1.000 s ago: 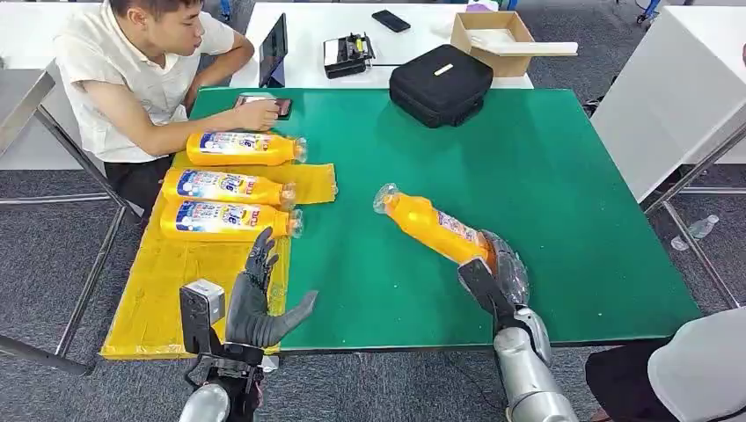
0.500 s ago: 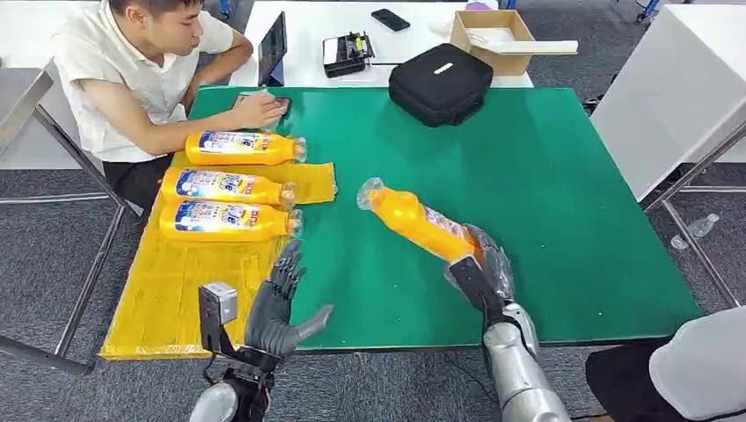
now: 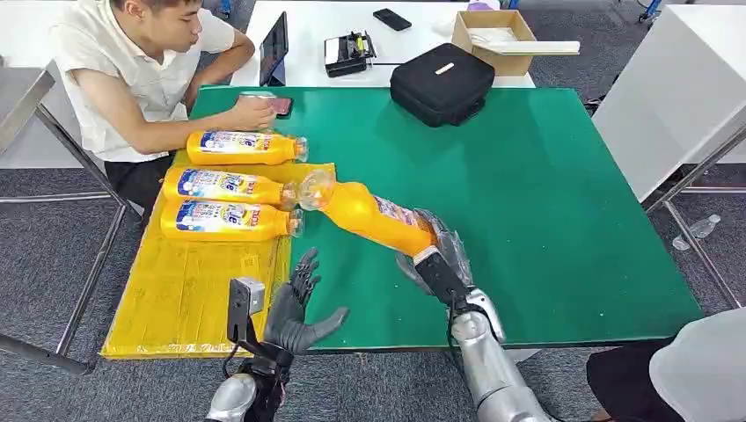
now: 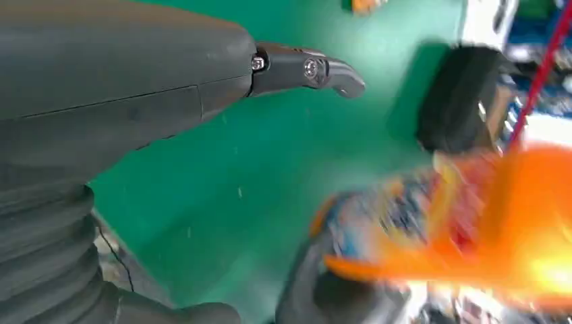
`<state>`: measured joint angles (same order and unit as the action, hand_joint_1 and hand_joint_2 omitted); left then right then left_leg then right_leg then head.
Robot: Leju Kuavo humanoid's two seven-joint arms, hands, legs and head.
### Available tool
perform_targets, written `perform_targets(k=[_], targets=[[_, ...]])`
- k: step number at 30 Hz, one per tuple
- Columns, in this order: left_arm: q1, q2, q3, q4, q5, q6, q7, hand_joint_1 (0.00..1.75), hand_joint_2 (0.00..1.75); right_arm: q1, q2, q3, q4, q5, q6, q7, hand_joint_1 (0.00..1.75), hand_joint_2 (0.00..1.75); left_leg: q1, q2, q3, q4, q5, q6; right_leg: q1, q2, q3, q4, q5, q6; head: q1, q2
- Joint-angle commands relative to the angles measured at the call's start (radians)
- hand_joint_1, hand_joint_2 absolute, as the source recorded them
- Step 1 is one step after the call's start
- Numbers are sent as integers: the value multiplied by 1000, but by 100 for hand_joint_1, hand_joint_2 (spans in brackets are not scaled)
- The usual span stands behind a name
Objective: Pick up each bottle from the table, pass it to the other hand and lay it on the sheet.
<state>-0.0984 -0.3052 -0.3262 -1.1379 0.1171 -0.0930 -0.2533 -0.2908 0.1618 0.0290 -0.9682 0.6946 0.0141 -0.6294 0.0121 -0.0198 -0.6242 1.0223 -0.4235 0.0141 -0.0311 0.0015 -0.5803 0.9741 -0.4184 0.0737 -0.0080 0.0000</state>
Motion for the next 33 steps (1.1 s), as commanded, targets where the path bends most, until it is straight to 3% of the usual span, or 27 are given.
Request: perform_targets(k=[1, 16, 22, 33], targets=[[-83, -44, 2, 81, -6, 83, -14, 0, 175, 33, -1, 128, -153, -23, 24, 34, 175, 175, 0, 0, 0, 1, -1, 0, 1, -2, 1, 1, -1, -3, 0, 0], [-78, -44, 10, 24, 37, 138, -49, 0, 175, 60, 12, 158, -198, -30, 25, 36, 175, 175, 0, 0, -1, 1, 0, 0, 1, -1, 0, 1, -1, -2, 0, 0], [-60, -44, 3, -84, 101, 172, -98, 0, 175, 81, 31, 201, -183, -33, 22, 39, 175, 175, 1, 0, -1, 1, -1, 0, 1, -1, 0, 0, -1, -2, 0, 0], [24, -44, -57, -205, 187, 55, -47, 0, 175, 83, 23, 189, -160, -53, 5, 38, 175, 175, 1, 2, 3, 0, -2, 0, 1, 0, 3, -1, -2, -4, 0, 0]])
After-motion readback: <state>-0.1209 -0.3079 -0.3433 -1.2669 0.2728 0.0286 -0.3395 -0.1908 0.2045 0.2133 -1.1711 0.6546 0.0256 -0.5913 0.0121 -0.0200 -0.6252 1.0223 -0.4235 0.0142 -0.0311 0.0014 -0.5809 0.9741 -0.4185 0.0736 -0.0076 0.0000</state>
